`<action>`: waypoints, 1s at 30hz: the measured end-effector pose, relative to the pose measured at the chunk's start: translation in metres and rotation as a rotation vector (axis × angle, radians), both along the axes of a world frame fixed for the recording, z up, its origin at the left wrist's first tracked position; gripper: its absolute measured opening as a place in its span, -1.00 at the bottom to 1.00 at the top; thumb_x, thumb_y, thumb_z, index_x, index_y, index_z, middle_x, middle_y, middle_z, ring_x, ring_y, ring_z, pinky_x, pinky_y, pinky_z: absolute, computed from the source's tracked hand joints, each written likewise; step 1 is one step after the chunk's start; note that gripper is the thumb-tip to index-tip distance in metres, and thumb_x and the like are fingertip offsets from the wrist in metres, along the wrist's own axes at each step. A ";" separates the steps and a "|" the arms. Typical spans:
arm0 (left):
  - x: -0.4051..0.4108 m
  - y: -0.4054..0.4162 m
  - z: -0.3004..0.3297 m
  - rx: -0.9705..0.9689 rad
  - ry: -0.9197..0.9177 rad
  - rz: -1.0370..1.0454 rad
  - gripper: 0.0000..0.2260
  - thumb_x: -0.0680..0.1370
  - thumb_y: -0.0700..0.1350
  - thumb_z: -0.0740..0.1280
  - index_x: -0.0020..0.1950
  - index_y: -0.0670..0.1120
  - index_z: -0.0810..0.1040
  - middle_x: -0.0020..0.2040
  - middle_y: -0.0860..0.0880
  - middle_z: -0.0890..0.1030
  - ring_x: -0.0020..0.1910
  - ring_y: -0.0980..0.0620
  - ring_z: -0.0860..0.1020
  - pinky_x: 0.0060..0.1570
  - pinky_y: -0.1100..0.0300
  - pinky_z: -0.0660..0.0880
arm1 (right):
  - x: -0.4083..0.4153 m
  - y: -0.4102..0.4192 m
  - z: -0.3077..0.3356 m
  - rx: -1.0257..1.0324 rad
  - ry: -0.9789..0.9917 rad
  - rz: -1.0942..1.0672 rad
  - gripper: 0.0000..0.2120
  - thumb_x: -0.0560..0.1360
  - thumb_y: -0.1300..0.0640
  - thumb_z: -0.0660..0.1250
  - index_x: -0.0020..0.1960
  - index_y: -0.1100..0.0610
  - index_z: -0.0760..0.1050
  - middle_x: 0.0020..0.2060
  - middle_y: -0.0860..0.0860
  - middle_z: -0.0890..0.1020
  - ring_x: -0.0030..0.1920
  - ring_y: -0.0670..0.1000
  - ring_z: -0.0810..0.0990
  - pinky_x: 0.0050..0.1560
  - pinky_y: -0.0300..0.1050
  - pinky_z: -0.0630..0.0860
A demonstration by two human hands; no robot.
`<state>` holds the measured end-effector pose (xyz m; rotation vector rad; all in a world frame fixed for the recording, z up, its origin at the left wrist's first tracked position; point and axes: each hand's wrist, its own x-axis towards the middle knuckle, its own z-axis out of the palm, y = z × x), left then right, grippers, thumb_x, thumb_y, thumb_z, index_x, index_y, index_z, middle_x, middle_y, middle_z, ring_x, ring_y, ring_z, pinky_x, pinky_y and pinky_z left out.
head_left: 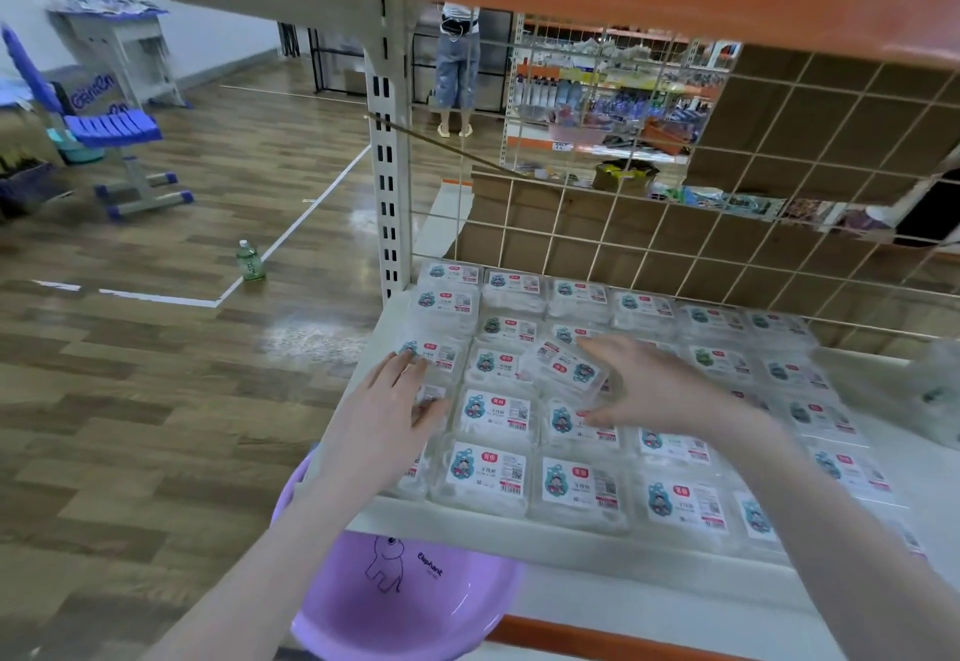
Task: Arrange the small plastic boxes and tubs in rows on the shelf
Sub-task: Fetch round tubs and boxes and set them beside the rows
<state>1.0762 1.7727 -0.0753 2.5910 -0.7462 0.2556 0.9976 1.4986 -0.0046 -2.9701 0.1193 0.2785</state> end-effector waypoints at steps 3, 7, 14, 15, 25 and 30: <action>0.001 0.000 0.000 0.001 0.018 -0.004 -0.52 0.58 0.12 0.19 0.45 -0.06 0.32 0.49 0.01 0.26 0.48 0.09 0.16 0.33 0.22 0.23 | 0.016 -0.002 0.025 -0.169 0.072 0.259 -0.12 0.40 0.00 0.43 0.52 -0.10 -0.06 0.51 -0.18 0.03 0.45 -0.11 0.14 0.34 -0.13 0.27; 0.002 -0.001 -0.001 0.002 0.034 -0.003 -0.51 0.57 0.10 0.22 0.45 -0.09 0.33 0.49 -0.03 0.27 0.49 0.04 0.17 0.36 0.18 0.21 | 0.042 0.006 0.037 -0.312 0.217 0.430 -0.06 0.38 0.23 0.39 0.53 -0.12 -0.13 0.51 -0.19 -0.06 0.48 -0.13 0.03 0.36 -0.21 0.17; 0.004 0.000 -0.003 0.002 0.068 0.013 -0.50 0.57 0.14 0.17 0.47 -0.03 0.29 0.50 0.02 0.24 0.49 0.09 0.13 0.37 0.18 0.21 | 0.058 0.008 0.033 -0.289 0.318 0.449 -0.03 0.31 0.30 0.40 0.50 -0.20 -0.05 0.49 -0.23 0.05 0.43 -0.09 0.21 0.32 -0.01 0.37; 0.004 0.000 -0.003 0.002 0.066 0.016 -0.50 0.57 0.14 0.17 0.47 -0.03 0.30 0.50 0.02 0.24 0.49 0.09 0.13 0.36 0.19 0.21 | 0.059 0.007 0.032 -0.273 0.310 0.449 -0.03 0.31 0.30 0.40 0.50 -0.19 -0.04 0.49 -0.22 0.07 0.43 -0.10 0.21 0.32 -0.02 0.36; 0.002 0.000 0.000 0.007 0.056 0.021 -0.51 0.58 0.14 0.17 0.46 -0.02 0.29 0.50 0.06 0.23 0.49 0.11 0.12 0.33 0.22 0.23 | 0.040 0.007 0.014 -0.168 0.110 0.180 -0.13 0.28 -0.31 0.40 0.46 -0.03 0.17 0.35 -0.02 0.36 0.29 0.01 0.37 0.26 0.01 0.41; 0.002 -0.001 -0.001 -0.005 0.049 0.024 -0.51 0.58 0.14 0.18 0.46 -0.03 0.30 0.50 0.06 0.24 0.48 0.12 0.13 0.34 0.23 0.21 | 0.012 0.024 -0.012 -0.141 -0.012 -0.124 -0.11 0.30 -0.52 0.11 0.43 0.03 0.24 0.43 0.07 0.25 0.42 0.11 0.22 0.29 0.09 0.32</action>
